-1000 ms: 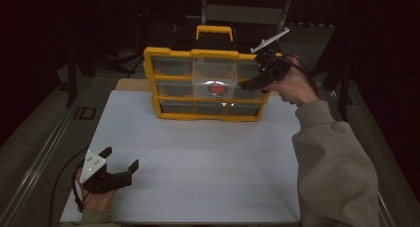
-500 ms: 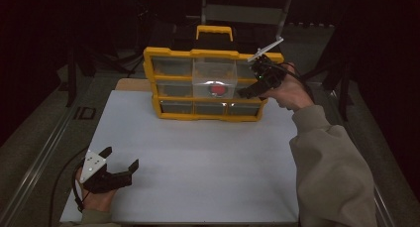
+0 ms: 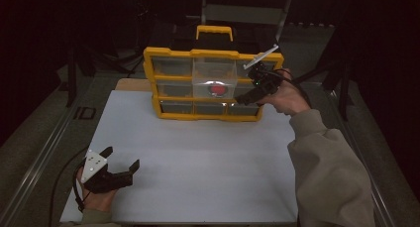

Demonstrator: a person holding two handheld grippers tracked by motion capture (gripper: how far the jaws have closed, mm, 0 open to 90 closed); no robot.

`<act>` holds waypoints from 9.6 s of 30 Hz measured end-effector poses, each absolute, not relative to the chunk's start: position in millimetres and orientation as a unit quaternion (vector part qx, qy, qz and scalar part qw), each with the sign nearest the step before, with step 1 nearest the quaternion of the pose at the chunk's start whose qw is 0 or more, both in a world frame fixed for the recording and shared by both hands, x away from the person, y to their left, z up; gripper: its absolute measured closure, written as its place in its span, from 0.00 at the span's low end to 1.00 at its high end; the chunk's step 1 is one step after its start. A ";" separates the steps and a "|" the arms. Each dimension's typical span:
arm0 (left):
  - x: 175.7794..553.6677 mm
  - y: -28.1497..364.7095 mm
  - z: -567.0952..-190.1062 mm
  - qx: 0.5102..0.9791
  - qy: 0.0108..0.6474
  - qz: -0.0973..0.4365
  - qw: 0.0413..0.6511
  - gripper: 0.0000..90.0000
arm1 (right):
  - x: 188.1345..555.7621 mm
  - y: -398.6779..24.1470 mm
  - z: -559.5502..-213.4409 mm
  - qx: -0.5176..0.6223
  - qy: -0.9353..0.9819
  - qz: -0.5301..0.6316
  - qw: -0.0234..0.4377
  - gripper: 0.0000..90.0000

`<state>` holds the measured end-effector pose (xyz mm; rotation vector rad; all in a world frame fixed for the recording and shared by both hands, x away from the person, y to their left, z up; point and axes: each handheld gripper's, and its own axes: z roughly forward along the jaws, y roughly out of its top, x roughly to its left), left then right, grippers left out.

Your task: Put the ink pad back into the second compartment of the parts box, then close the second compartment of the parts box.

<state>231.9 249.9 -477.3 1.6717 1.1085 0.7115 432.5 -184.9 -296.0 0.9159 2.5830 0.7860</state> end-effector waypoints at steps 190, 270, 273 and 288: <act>231.9 249.3 -478.4 0.687 0.460 0.289 0.482 0.00 | 460.9 -133.7 -331.3 0.352 0.808 0.409 0.235 1.00; 229.3 254.7 -476.8 0.682 0.454 0.280 0.500 0.00 | 311.4 -182.2 -394.7 0.292 0.813 0.450 0.226 0.11; 228.9 255.7 -476.3 0.683 0.451 0.280 0.501 0.00 | 304.2 -190.2 -399.8 0.293 0.807 0.456 0.232 0.12; 228.5 262.5 -475.5 0.678 0.453 0.279 0.507 0.00 | 278.2 -235.7 -439.4 0.339 0.754 0.494 0.270 0.12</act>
